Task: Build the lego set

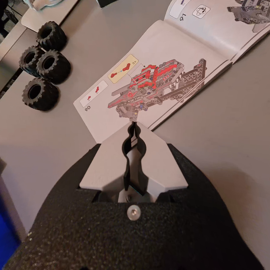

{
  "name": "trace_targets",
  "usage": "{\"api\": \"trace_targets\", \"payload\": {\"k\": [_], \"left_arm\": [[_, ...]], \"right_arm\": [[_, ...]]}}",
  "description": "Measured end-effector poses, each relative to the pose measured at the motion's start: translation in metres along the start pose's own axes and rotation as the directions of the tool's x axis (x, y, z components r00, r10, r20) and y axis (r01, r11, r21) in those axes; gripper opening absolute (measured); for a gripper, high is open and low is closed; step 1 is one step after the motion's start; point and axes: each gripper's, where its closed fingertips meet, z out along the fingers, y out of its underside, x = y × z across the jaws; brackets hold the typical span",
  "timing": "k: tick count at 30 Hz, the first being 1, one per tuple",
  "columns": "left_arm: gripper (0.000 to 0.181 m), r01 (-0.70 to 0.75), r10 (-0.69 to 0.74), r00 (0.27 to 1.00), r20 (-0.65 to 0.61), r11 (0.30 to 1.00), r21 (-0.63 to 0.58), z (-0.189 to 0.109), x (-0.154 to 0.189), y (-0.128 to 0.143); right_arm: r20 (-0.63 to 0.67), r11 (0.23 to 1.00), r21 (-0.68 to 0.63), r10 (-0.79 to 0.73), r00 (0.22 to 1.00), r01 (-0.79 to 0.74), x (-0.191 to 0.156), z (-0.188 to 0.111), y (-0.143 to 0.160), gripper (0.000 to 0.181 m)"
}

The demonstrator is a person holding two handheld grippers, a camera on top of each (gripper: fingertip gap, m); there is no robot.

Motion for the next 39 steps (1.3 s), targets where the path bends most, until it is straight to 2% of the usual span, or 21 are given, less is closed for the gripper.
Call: {"api": "trace_targets", "payload": {"k": [4,8,18,21,24,26,28,29,31,33,34,36,37,39], "left_arm": [[0.000,0.038,-0.038,0.999,-0.025,0.999,0.009,0.000,-0.001,0.000],[0.000,0.072,-0.071,0.996,-0.050,0.997,0.020,0.000,-0.001,0.000],[0.000,0.026,-0.025,0.999,-0.041,0.999,0.027,0.001,0.003,-0.003],[0.000,0.029,-0.028,0.999,-0.022,0.997,0.074,-0.008,0.003,-0.014],[0.008,0.040,-0.071,0.984,0.161,0.981,0.189,-0.053,-0.028,-0.035],[0.018,0.044,-0.139,0.915,0.378,0.967,0.251,-0.103,-0.072,-0.031],[0.040,0.080,-0.213,0.805,0.553,0.964,0.254,-0.153,-0.114,-0.005],[0.053,0.120,-0.239,0.760,0.605,0.966,0.230,-0.169,-0.129,0.013],[0.075,0.221,-0.268,0.710,0.651,0.963,0.155,-0.177,-0.152,0.055],[0.057,0.279,-0.321,0.746,0.584,0.946,0.163,-0.160,-0.162,0.077],[0.044,0.300,-0.354,0.755,0.552,0.935,0.190,-0.151,-0.168,0.082],[0.026,0.358,-0.387,0.776,0.498,0.920,0.156,-0.132,-0.173,0.096],[0.005,0.381,-0.393,0.785,0.479,0.916,0.127,-0.125,-0.172,0.100],[0.002,0.381,-0.393,0.762,0.514,0.915,0.135,-0.123,-0.172,0.099]], "right_arm": [[-0.071,0.997,-0.025,-0.074,0.995,0.073,0.014,0.009,0.000,0.000],[-0.035,0.998,-0.009,-0.062,0.997,0.062,0.019,0.017,-0.005,0.000],[-0.103,0.987,-0.026,-0.162,0.981,0.161,0.025,0.020,-0.005,0.000],[-0.142,0.982,-0.044,-0.189,0.972,0.185,0.032,0.021,-0.003,0.000],[-0.205,0.975,-0.055,-0.222,0.953,0.215,0.042,0.021,-0.001,0.000],[-0.250,0.976,-0.048,-0.216,0.944,0.210,0.049,0.019,0.001,0.000],[-0.284,0.980,-0.035,-0.197,0.938,0.195,0.053,0.015,0.003,0.000],[-0.295,0.982,-0.008,-0.182,0.938,0.189,0.054,0.013,0.000,0.000],[-0.335,0.981,0.068,-0.146,0.931,0.179,0.057,0.005,-0.013,0.000],[-0.347,0.976,0.130,-0.119,0.930,0.174,0.057,0.002,-0.025,0.000],[-0.349,0.975,0.133,-0.120,0.929,0.176,0.056,0.004,-0.027,0.000],[-0.355,0.970,0.117,-0.159,0.921,0.212,0.054,0.008,-0.029,0.000],[-0.369,0.966,0.106,-0.182,0.911,0.236,0.053,0.008,-0.029,0.000],[-0.403,0.956,0.094,-0.218,0.889,0.277,0.054,0.006,-0.029,0.000]]}}
